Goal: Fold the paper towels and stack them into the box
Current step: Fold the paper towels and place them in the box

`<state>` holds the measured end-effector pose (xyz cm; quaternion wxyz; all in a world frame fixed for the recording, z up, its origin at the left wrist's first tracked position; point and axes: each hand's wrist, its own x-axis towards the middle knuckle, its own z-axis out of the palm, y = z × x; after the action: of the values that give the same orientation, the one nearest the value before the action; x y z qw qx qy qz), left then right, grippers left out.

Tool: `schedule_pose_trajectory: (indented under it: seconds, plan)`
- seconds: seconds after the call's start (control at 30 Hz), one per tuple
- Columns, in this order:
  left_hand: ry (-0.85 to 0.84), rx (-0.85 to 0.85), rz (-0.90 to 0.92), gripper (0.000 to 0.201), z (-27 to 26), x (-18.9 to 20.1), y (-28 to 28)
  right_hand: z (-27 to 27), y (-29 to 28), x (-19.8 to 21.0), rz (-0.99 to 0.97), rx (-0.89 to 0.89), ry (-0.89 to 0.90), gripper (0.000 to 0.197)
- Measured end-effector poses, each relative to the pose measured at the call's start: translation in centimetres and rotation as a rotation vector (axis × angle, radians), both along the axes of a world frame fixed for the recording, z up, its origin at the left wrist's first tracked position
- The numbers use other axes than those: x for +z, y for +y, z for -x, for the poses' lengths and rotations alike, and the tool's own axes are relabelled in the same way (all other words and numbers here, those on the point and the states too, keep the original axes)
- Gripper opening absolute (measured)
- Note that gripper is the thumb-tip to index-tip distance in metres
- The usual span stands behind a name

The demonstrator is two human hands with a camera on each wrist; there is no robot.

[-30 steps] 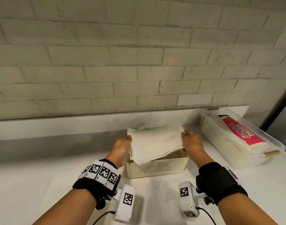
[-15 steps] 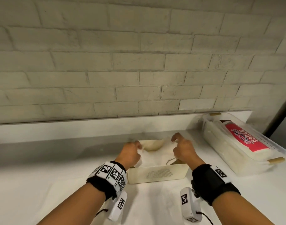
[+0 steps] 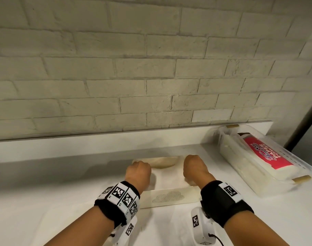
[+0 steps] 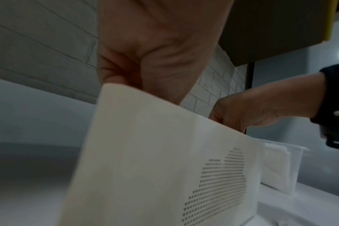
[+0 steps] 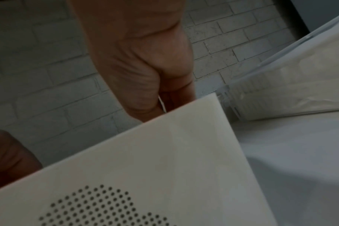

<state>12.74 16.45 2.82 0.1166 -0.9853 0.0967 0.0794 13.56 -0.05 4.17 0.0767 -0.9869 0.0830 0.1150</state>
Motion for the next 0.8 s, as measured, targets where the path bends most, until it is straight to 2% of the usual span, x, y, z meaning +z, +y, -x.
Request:
schedule_pose_trajectory:
  seconds: [0.03, 0.07, 0.13, 0.2, 0.33, 0.43, 0.53, 0.67, 0.8]
  plan:
    - [-0.014, -0.002, -0.02, 0.029, -0.1, 0.0, 0.2, -0.3, 0.0, -0.2, 0.023, -0.016, 0.022, 0.029]
    - [-0.024, -0.009, -0.048, 0.028, -0.3, -0.1, 0.3, -0.4, 0.1, -0.1, 0.031, -0.032, 0.055, 0.027]
    - [-0.042, -0.037, -0.096, 0.028, -0.5, -0.3, 0.5, -0.4, 0.3, -0.2, 0.078, -0.023, 0.092, 0.007]
    - [-0.045, -0.061, -0.132, 0.027, -0.7, -0.8, 0.7, -0.6, 0.3, -0.8, 0.156, 0.026, 0.11, 0.036]
    - [-0.049, -0.129, -0.148, 0.024, -1.0, -1.2, 0.7, -0.4, 0.7, -0.9, 0.234, 0.096, 0.095, 0.053]
    - [-0.01, -0.19, -0.137, 0.019, -1.2, -1.1, 0.5, -0.6, 1.1, -0.9, 0.304, 0.168, 0.067, 0.045]
    - [0.07, -0.185, -0.15, 0.02, -1.5, -1.1, 0.2, -0.6, 1.3, -1.0, 0.314, 0.237, 0.18, 0.028]
    - [0.108, -0.166, -0.168, 0.023, -1.7, -1.5, 0.1, -1.0, 1.0, -2.2, 0.284, 0.228, 0.371, 0.03]
    - [0.13, -0.164, -0.127, 0.02, -1.3, -0.6, 0.2, -0.7, 0.8, -1.9, 0.245, 0.258, 0.355, 0.027]
